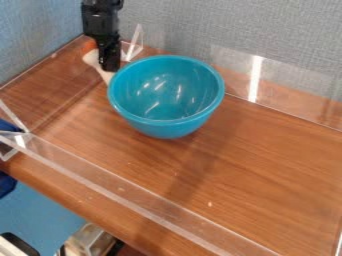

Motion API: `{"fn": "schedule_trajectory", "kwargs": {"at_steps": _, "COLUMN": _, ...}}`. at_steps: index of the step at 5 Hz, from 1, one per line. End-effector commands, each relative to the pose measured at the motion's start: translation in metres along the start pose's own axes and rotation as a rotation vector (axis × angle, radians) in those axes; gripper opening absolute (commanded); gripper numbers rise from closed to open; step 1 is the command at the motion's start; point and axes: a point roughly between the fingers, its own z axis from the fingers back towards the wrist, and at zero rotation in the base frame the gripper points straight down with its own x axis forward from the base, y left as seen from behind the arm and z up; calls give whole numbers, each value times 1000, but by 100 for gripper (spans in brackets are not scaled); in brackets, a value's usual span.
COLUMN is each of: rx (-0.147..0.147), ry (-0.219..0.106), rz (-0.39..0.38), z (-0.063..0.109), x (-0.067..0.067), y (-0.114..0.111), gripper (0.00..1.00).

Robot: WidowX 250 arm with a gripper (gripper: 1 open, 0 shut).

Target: Remove the mushroom from inside the blue bowl and put it on the table

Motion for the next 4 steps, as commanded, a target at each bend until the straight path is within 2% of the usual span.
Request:
{"fn": "schedule_trajectory", "kwargs": {"at_steps": 1, "rx": -81, "ry": -7, "rz": 100, "z": 30, "x": 25, "y": 2, "gripper": 0}}
{"fn": "schedule_trajectory", "kwargs": {"at_steps": 4, "rx": -59, "ry": -12, "rz": 176, "z": 12, "x": 33, "y": 14, "gripper": 0}}
